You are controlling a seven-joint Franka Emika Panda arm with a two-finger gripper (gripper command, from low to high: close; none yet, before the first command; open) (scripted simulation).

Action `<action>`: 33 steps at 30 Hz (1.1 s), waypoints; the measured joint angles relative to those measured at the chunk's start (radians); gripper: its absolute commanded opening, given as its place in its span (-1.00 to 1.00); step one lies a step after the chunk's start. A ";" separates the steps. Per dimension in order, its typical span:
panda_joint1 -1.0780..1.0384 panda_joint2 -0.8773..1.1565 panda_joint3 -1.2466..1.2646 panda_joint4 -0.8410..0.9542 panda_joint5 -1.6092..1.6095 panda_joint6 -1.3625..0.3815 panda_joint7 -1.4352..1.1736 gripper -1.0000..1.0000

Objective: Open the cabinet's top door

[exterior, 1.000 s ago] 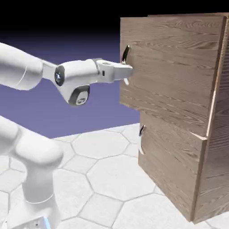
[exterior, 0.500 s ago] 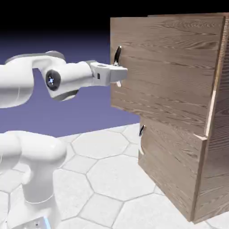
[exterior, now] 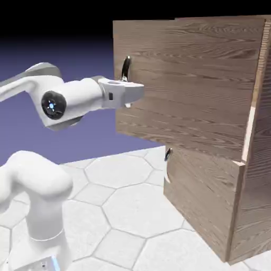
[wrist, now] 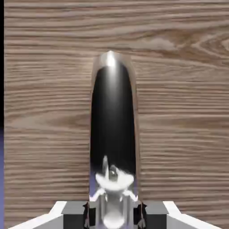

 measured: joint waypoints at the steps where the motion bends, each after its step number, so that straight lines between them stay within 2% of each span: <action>1: -0.022 -0.020 -0.021 0.001 -0.015 -0.043 0.000 -1.00; 9: -0.173 -0.127 -0.238 0.049 -0.156 -0.392 -0.015 -1.00; 16: -0.215 -0.141 -0.460 0.173 -0.295 -0.696 -0.034 -1.00; 23: -0.098 -0.142 -0.649 0.399 -0.448 -0.998 -0.012 -1.00; 33: 0.138 -0.096 -0.766 0.762 -0.513 -1.360 0.002 -1.00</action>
